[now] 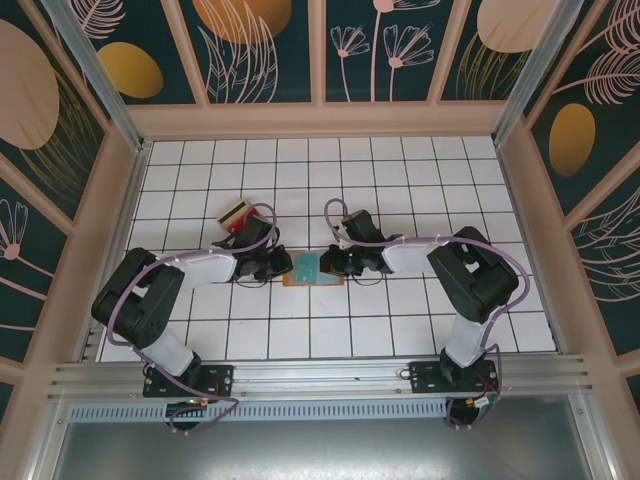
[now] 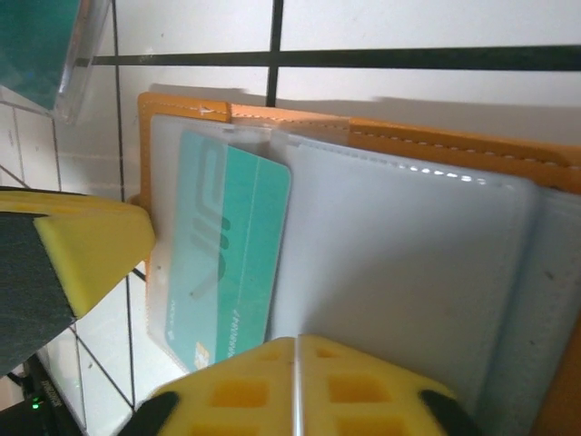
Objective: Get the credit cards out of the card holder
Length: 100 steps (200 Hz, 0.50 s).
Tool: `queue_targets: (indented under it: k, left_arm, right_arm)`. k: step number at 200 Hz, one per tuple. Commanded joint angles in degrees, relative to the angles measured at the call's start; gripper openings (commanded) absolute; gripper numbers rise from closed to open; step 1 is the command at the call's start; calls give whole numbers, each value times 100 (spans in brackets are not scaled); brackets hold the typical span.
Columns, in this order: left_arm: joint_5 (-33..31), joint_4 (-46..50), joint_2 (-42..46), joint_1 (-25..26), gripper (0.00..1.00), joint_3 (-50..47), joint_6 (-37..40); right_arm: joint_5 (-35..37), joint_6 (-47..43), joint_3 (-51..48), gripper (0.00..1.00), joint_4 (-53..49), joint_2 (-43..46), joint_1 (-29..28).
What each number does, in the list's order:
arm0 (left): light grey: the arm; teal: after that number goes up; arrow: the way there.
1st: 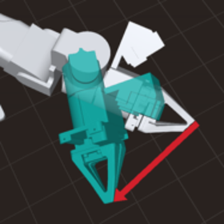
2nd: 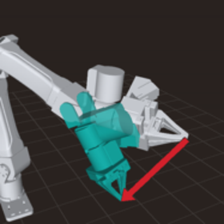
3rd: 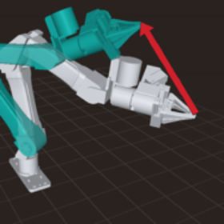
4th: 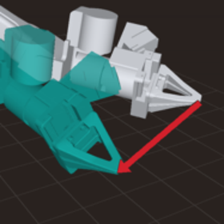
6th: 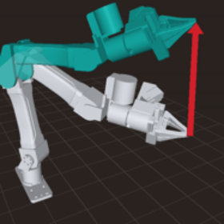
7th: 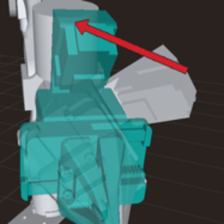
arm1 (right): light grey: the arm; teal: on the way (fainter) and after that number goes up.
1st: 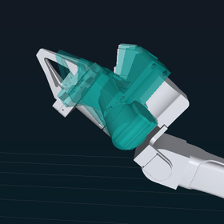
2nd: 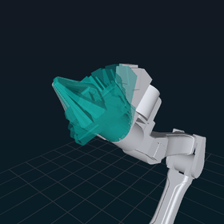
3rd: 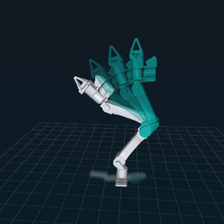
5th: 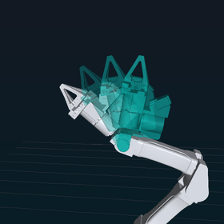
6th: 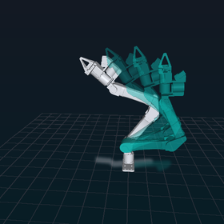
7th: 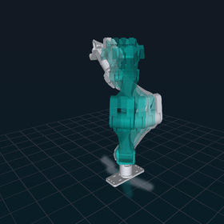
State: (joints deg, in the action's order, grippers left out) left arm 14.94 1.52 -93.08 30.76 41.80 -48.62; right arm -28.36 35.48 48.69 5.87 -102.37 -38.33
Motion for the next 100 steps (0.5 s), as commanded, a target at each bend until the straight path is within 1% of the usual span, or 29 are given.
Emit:
queue_targets:
  k: [1,27,100]
  left_arm:
    - [-79,296,61,15,14,23,107]
    - [-53,262,59,14,14,4,82]
    - [-1,226,42,13,14,21,76]
  right_arm:
    - [-274,140,-17,16,330,-36,10]
    - [-266,170,85,21,371,-28,1]
    - [-384,196,275,22,144,-363,6]
